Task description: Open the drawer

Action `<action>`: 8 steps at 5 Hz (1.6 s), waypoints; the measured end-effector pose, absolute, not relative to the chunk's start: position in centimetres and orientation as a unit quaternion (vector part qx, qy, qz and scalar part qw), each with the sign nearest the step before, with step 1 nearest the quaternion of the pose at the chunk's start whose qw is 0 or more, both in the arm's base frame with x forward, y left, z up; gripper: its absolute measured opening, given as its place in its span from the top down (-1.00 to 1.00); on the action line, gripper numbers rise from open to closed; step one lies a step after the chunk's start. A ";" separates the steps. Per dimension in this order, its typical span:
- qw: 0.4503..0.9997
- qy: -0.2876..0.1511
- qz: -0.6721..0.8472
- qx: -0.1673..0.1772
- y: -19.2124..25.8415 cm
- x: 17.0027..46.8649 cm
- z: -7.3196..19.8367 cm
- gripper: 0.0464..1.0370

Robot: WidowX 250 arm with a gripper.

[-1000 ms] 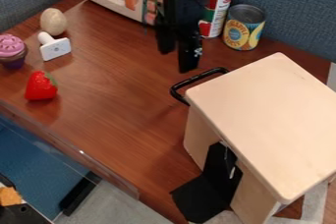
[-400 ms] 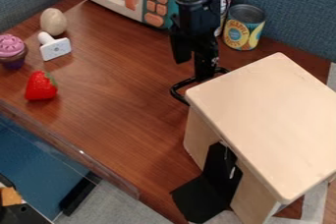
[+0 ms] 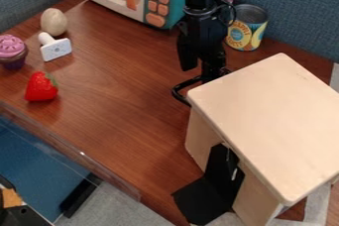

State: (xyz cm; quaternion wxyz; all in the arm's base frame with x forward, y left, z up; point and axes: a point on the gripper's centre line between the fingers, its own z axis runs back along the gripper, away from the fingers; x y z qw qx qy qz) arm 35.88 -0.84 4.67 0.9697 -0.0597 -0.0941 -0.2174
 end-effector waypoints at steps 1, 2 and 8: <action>0.972 -0.102 -0.202 -0.064 -1.0 35.7 4.1 -0.23; 0.974 -0.102 -0.190 -0.064 -0.9 35.7 4.0 0.40; 0.984 -0.110 -0.131 -0.047 4.2 37.4 3.9 0.87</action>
